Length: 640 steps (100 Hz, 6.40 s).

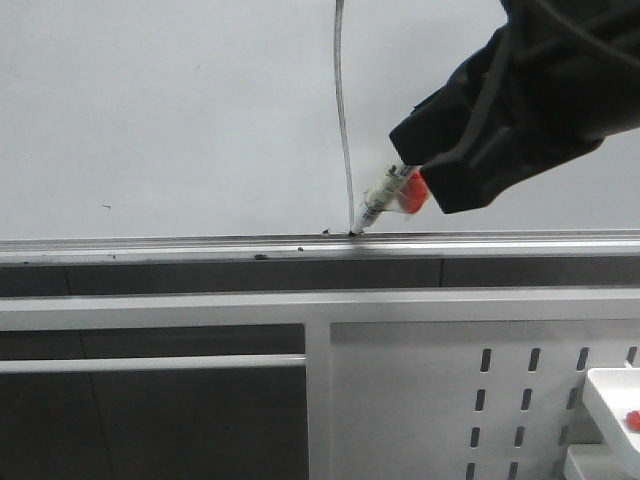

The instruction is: Write number 1 on whiteboard

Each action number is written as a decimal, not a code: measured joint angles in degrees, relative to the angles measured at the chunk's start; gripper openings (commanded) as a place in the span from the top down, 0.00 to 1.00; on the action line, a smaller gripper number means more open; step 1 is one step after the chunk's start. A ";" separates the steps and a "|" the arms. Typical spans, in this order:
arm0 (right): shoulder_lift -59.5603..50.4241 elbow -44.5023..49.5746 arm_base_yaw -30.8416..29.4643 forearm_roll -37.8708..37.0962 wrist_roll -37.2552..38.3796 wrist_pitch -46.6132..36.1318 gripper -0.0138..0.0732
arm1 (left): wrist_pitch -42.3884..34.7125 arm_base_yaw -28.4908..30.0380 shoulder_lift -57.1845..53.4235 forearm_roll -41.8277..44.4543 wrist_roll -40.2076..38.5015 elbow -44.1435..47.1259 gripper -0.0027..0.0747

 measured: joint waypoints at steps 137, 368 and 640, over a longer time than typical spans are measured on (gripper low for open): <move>-12.47 -27.19 21.72 5.98 -0.21 43.43 0.93 | 2.56 0.00 44.68 -43.96 50.88 -16.12 0.65; -14.17 -27.42 22.72 2.25 -0.30 40.86 0.38 | -9.26 0.00 45.18 -53.61 54.32 -10.86 0.99; -44.82 -0.96 8.79 7.93 5.03 37.50 0.90 | -28.58 10.71 79.89 -64.48 30.40 -21.47 0.99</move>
